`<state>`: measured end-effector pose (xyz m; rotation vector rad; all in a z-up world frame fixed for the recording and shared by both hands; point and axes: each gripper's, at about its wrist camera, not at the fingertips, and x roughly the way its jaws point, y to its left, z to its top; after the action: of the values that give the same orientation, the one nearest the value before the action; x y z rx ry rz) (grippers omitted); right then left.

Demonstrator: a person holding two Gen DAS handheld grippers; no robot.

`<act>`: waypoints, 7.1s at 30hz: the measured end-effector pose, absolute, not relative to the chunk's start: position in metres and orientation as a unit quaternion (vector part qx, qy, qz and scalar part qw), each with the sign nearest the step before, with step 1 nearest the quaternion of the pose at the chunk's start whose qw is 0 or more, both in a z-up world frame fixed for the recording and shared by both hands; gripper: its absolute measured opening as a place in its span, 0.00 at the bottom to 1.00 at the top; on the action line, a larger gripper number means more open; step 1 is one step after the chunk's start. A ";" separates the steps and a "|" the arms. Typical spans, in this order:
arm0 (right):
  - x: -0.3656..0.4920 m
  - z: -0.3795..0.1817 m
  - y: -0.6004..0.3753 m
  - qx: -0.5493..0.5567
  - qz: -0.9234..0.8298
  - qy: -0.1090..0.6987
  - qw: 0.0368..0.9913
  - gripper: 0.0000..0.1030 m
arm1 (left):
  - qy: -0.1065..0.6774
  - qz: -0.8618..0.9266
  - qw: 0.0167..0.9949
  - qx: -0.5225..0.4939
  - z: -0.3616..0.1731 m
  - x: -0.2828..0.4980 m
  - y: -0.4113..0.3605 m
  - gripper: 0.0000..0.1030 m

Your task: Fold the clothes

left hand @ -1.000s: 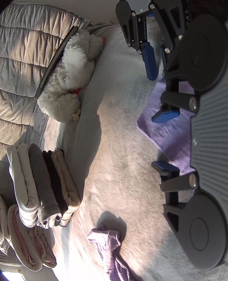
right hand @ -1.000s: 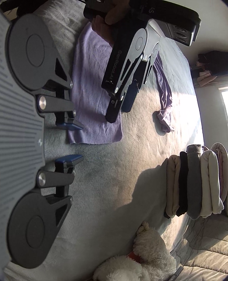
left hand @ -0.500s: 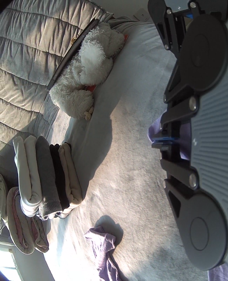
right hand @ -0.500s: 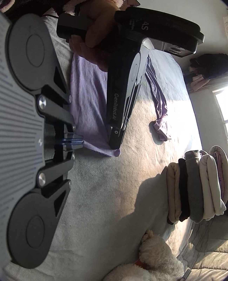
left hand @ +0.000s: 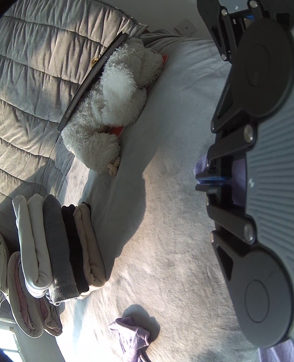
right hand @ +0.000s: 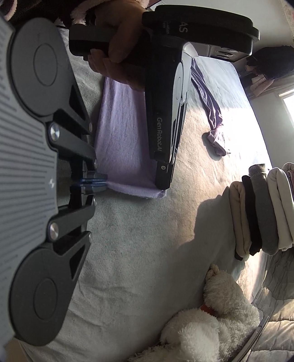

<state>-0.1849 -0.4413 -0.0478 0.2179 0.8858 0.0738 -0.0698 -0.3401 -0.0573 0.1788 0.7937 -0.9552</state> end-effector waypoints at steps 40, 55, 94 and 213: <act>-0.117 -0.030 -0.298 -0.002 0.139 0.407 0.903 0.38 | 0.357 -0.117 0.926 -0.028 -0.018 -0.023 -0.017 0.58; -0.096 -0.033 -0.150 -0.097 0.290 0.379 0.874 0.38 | 0.380 -0.011 0.920 -0.098 -0.038 -0.044 0.122 0.58; -0.103 -0.036 -0.064 -0.162 0.404 0.411 0.801 0.01 | 0.373 0.105 0.898 -0.208 -0.046 -0.074 0.261 0.00; 0.234 -0.016 -0.205 -0.072 0.128 0.393 0.908 0.41 | 0.316 0.020 0.945 -0.082 -0.001 0.167 0.176 0.45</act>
<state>0.2342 -0.2047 -0.0160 -0.1484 0.8103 0.2652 0.1668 0.1763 -0.0014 -0.1664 0.6439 0.0409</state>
